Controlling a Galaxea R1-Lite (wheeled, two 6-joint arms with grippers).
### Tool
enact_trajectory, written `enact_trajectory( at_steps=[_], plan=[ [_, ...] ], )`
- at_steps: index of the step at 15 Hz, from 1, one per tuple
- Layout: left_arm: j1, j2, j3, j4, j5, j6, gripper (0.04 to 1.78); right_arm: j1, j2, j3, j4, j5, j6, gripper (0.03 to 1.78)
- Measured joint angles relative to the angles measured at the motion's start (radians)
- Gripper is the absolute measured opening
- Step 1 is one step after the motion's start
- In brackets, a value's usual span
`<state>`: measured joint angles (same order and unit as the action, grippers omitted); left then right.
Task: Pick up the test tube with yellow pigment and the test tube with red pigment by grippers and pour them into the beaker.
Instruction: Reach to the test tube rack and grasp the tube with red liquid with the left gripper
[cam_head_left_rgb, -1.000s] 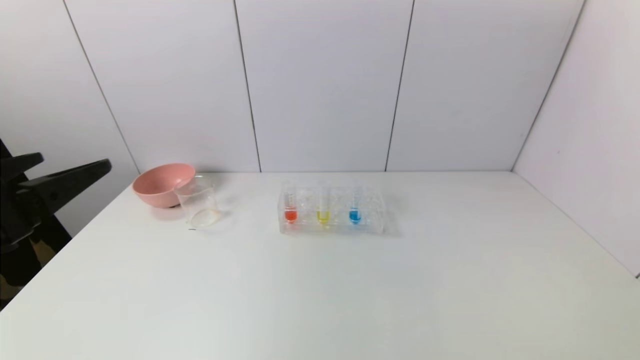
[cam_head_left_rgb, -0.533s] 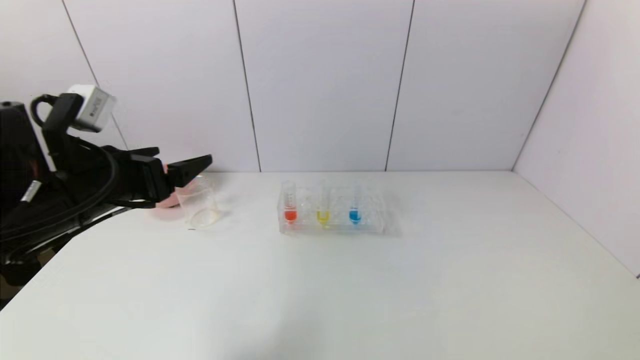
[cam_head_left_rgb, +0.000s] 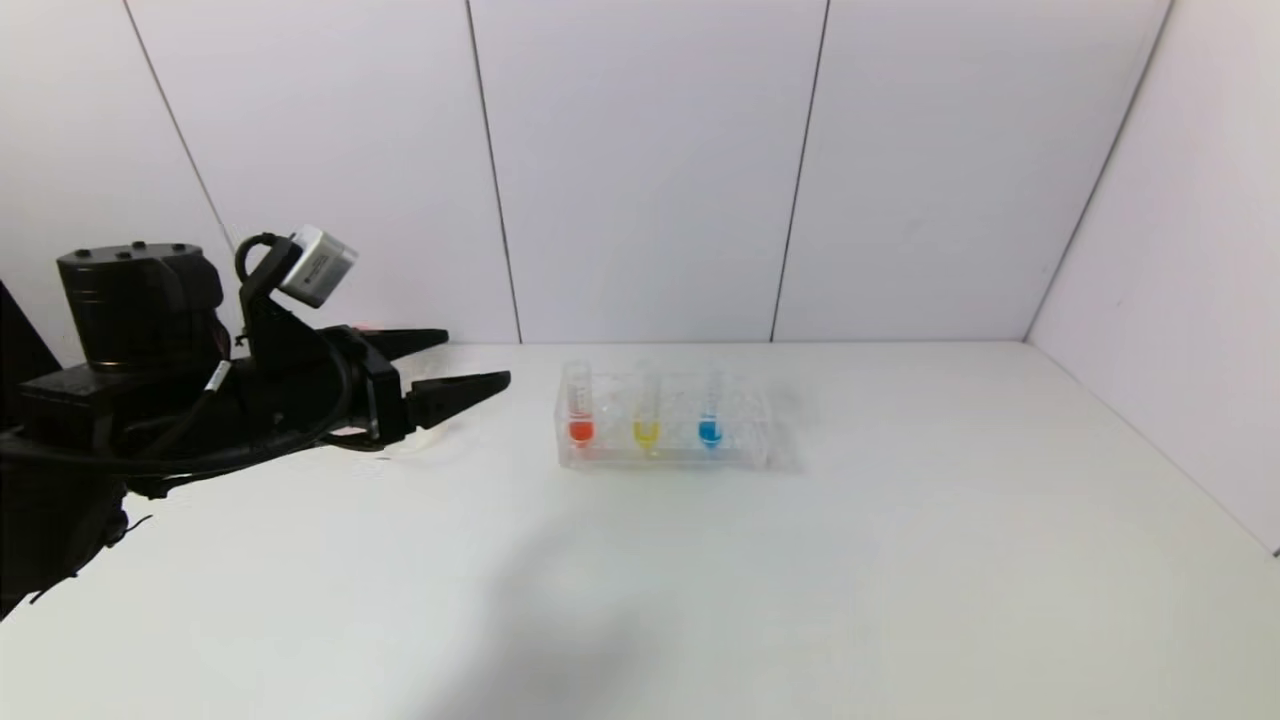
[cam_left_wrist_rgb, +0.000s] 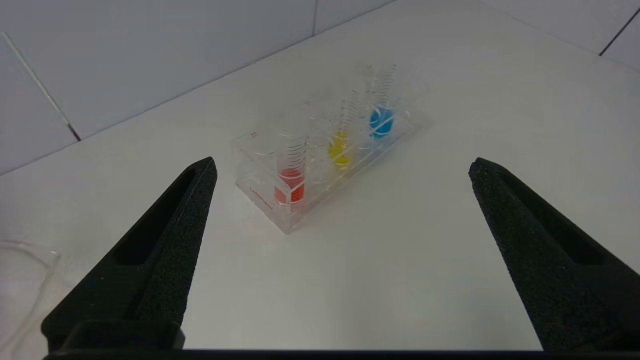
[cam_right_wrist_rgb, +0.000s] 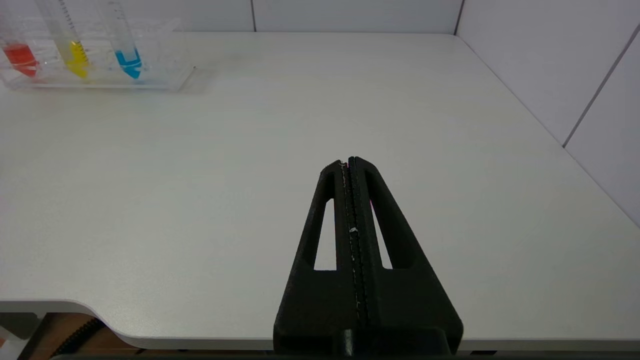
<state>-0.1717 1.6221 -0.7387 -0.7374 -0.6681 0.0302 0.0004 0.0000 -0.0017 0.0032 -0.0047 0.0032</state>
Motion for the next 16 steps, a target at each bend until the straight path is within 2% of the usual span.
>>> enact_trajectory(
  at_steps=[4, 7, 11, 16],
  plan=[
    [0.016, 0.091, -0.056, -0.07, -0.176, 0.002, 1.76, 0.0, 0.0, 0.0, 0.0, 0.0, 0.0, 0.11],
    [0.018, 0.164, -0.116, -0.117, -0.223, 0.002, 1.76, 0.0, 0.0, 0.0, 0.0, 0.0, 0.0, 0.11],
    [0.021, 0.259, -0.157, -0.223, -0.337, 0.007, 1.76, 0.0, 0.0, 0.0, 0.0, 0.0, 0.0, 0.11],
    [0.029, 0.364, -0.231, -0.233, -0.41, 0.111, 1.76, 0.0, 0.0, 0.0, 0.0, 0.0, 0.0, 0.11]
  ],
)
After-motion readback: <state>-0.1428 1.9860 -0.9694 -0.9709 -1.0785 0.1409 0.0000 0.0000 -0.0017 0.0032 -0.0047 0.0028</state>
